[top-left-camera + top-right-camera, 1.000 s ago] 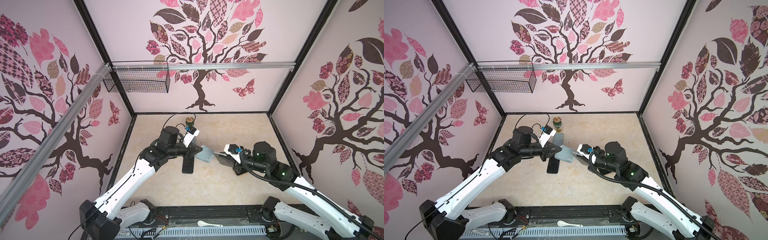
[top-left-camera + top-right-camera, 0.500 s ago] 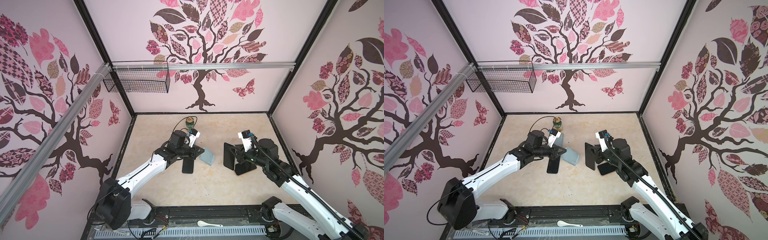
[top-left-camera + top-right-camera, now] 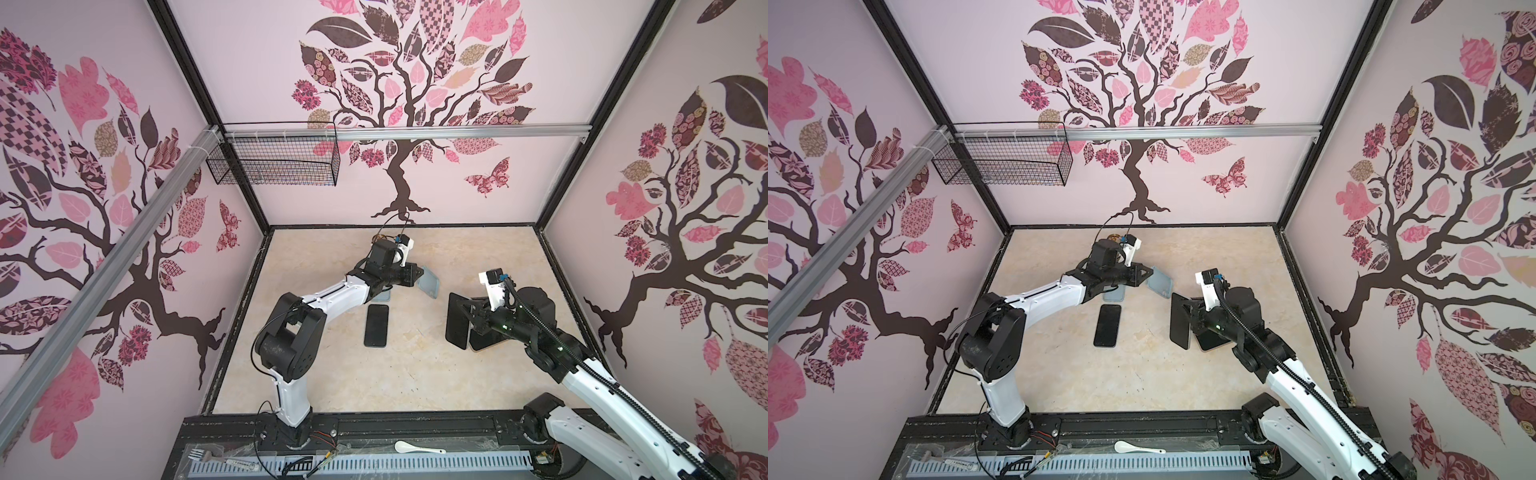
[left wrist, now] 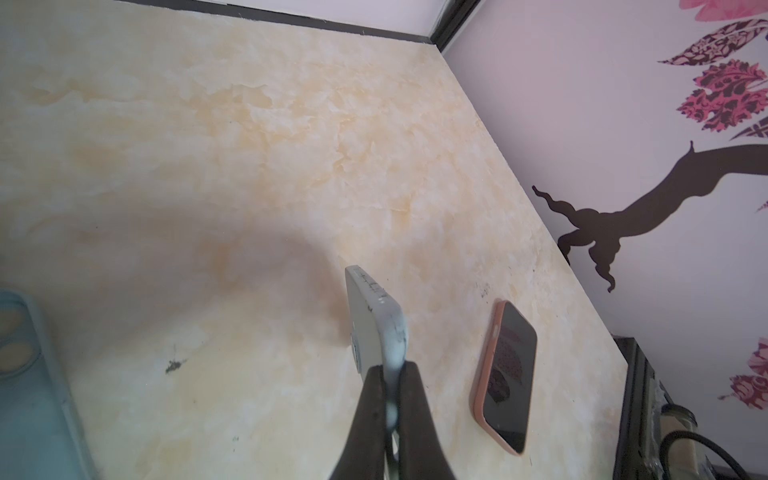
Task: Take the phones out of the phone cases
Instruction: 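Lower the case onto the table and open the left gripper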
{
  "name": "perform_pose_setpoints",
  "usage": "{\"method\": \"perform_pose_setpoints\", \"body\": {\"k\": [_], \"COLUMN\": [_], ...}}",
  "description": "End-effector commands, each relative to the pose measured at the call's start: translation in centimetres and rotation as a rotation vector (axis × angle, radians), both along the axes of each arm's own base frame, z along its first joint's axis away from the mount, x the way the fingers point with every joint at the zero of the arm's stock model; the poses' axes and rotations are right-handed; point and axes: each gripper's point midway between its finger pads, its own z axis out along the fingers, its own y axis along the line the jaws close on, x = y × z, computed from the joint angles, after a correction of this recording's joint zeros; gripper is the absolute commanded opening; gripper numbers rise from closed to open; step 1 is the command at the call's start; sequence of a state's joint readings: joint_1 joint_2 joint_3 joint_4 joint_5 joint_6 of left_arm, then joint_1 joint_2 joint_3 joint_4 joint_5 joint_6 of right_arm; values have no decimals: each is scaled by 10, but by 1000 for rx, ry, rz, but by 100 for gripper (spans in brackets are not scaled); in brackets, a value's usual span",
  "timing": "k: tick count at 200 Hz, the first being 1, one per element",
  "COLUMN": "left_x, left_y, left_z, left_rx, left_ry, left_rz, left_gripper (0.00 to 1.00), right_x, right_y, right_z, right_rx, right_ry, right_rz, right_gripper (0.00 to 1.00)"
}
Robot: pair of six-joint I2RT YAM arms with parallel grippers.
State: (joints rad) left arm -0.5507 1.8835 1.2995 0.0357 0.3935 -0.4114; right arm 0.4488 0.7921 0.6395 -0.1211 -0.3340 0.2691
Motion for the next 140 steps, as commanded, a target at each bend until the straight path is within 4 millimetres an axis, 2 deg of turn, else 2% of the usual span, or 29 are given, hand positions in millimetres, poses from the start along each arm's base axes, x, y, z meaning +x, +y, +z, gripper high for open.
{"method": "perform_pose_setpoints", "body": {"k": [1,33,84,102,119,140], "left_x": [26,46,48,47,42,24], "left_y": [3,10,20,29,37,42], "left_z": [-2,-19,-14,-5,7,32], "left_rx": [-12,-18,14,21,22,6], "left_ry": [-12,35,24,6,-14,-56], "left_rz": [57,83,96,106,104,69], "left_gripper": [0,0,48,55,58,59], "right_x": [3,3,3,3,3,4], "right_y": [4,7,5,5,5,7], "right_z": [20,18,13,14,15,21], "right_rx": [59,71,48,46,48,68], "right_ry": [-36,-21,-9,-12,-14,-30], "right_rz": [4,14,5,7,11,14], "right_gripper": [0,0,0,0,0,0]}}
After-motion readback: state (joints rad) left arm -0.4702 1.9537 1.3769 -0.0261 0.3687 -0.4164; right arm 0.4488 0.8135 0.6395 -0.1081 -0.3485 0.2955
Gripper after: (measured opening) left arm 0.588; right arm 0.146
